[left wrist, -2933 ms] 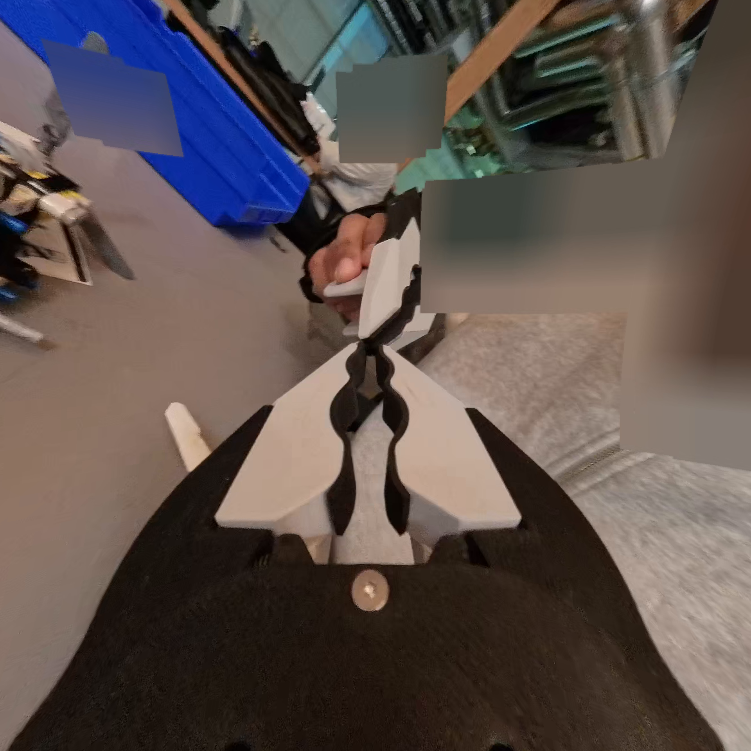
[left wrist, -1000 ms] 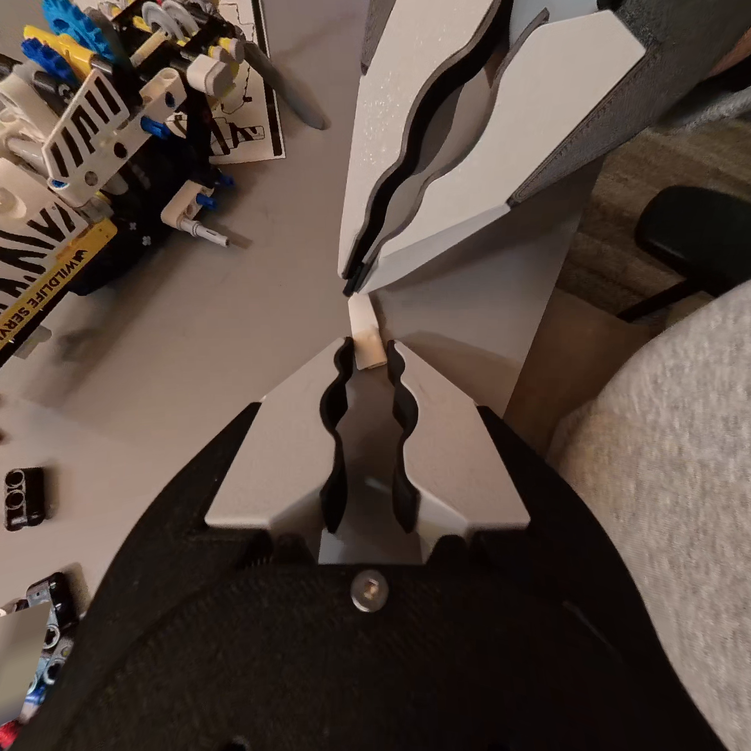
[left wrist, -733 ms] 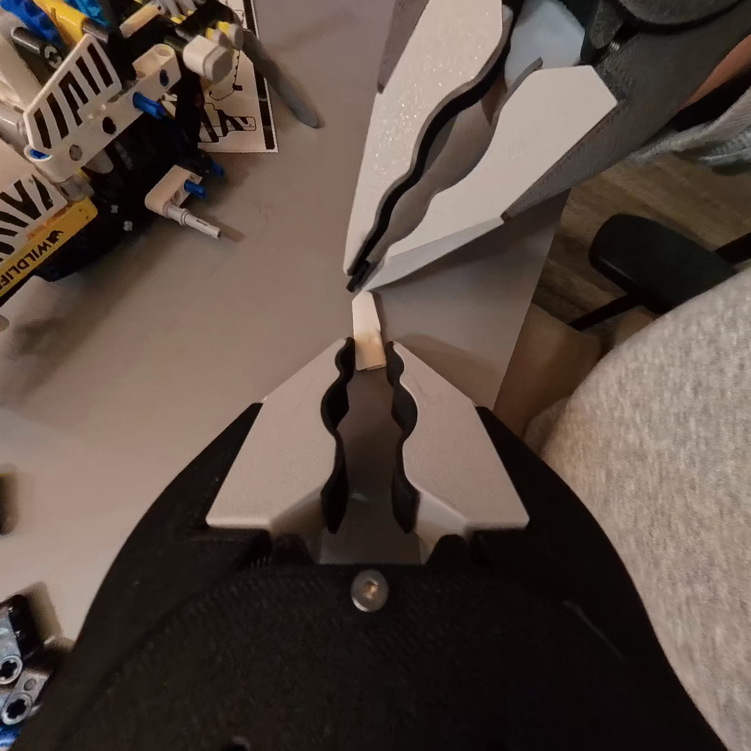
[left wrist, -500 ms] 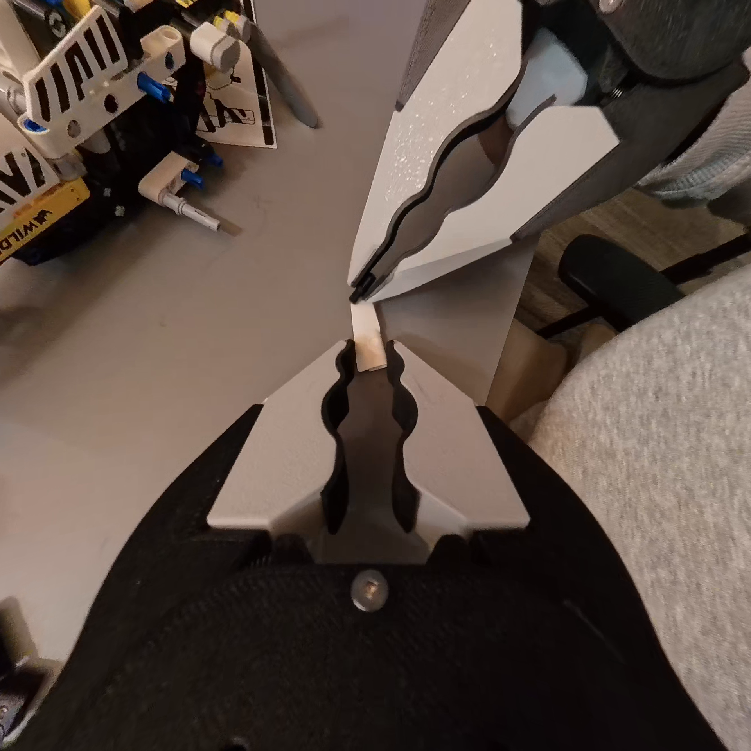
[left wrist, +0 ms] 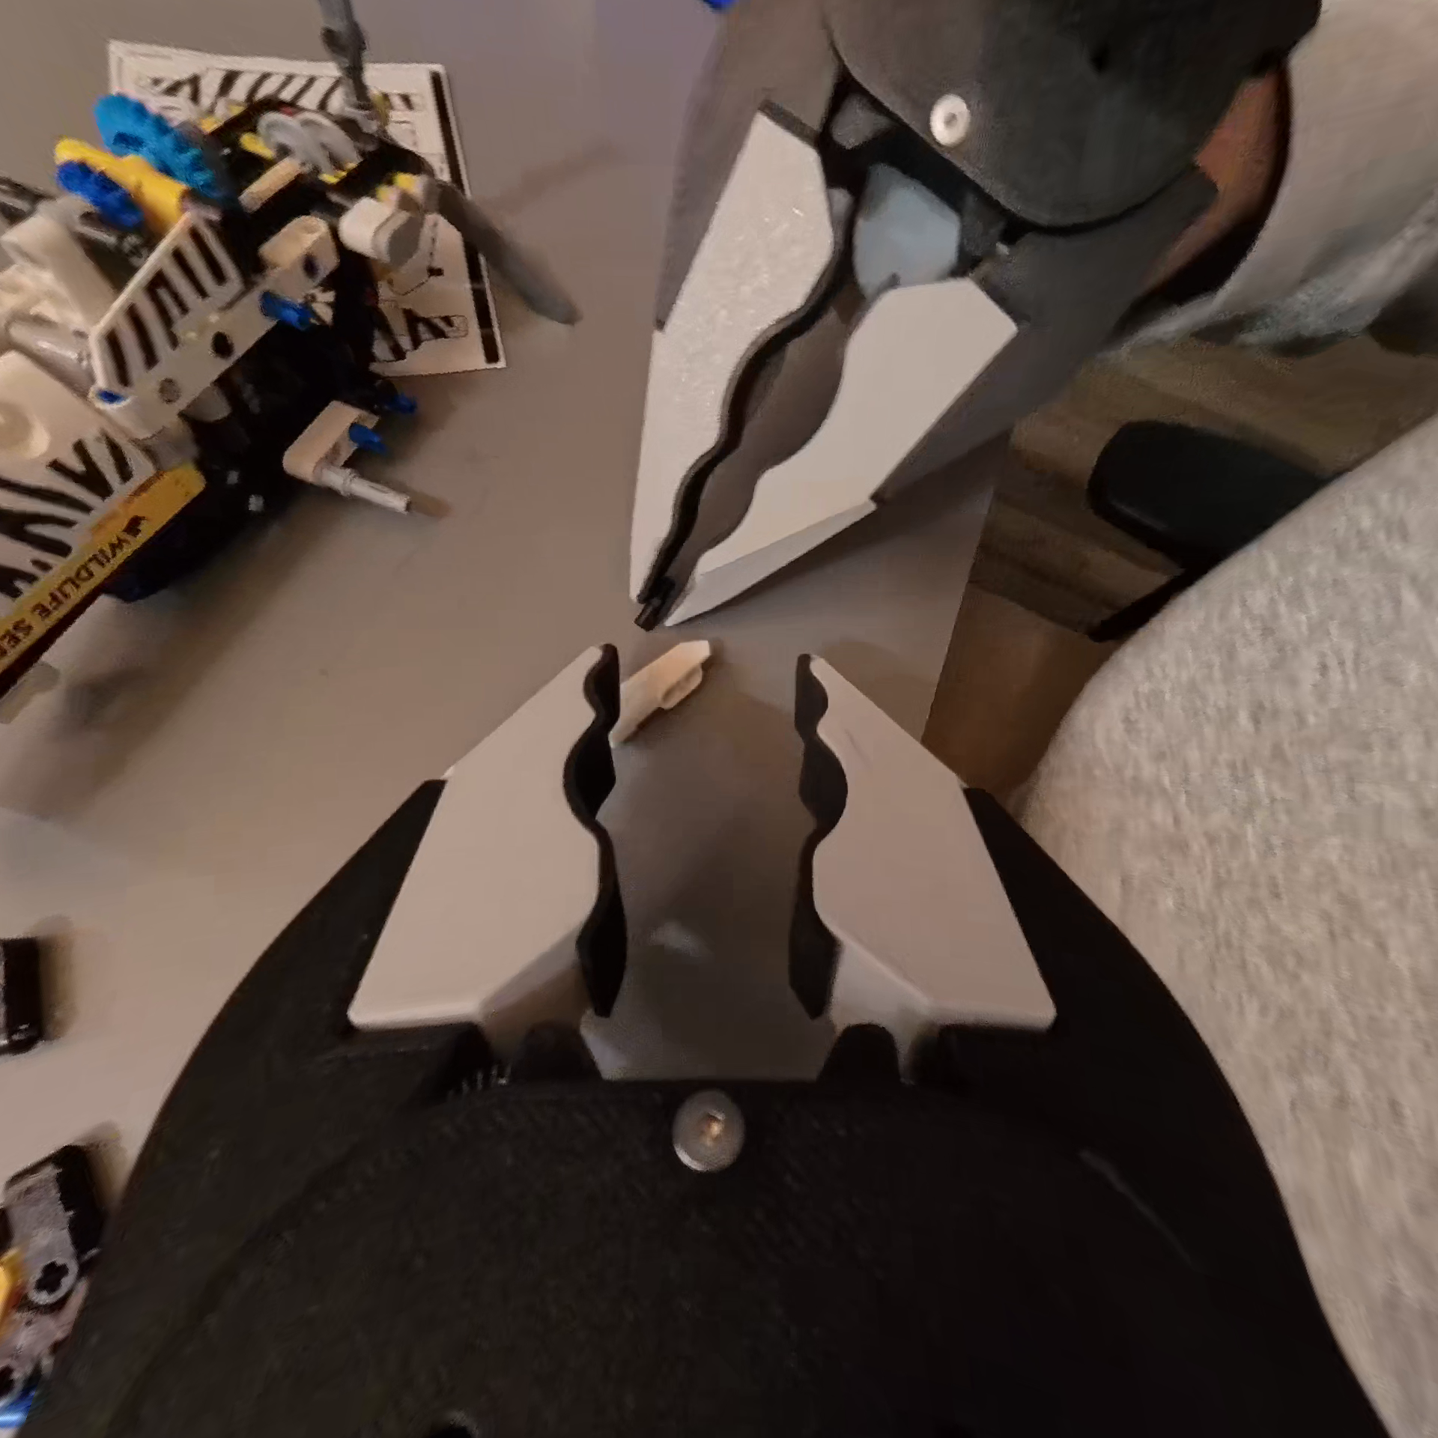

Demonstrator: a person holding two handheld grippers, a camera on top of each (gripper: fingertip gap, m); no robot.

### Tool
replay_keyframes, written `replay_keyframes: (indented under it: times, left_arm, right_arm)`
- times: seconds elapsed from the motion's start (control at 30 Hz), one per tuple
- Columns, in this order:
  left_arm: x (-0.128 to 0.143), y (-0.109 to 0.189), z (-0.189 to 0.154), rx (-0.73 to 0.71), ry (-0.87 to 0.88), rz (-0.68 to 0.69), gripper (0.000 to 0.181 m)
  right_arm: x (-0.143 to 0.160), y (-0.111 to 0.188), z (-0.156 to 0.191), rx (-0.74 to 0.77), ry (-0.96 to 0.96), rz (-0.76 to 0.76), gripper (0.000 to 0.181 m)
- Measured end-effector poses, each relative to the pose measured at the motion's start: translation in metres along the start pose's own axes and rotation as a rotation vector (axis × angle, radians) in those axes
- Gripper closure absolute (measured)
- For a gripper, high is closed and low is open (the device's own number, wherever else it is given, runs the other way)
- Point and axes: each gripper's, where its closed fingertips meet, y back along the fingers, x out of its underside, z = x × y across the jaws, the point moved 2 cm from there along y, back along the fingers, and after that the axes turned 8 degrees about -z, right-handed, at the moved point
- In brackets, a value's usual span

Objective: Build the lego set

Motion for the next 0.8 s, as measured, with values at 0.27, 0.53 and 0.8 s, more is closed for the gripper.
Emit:
replay_keyframes:
  times: [0.27,0.53,0.8]
  left_arm:
    - [0.018,0.007,0.017,-0.062,-0.285,0.114,0.145]
    - [0.021,0.010,0.012,0.003,-0.195,0.122,0.160]
    - [0.025,0.012,-0.002,0.020,-0.242,0.140,0.164]
  right_arm:
    - [0.000,0.001,-0.004,0.034,0.023,-0.004,0.178]
    - [-0.008,0.011,0.011,0.044,0.061,-0.044,0.178]
    - [0.003,0.011,0.009,0.048,-0.011,-0.036,0.178]
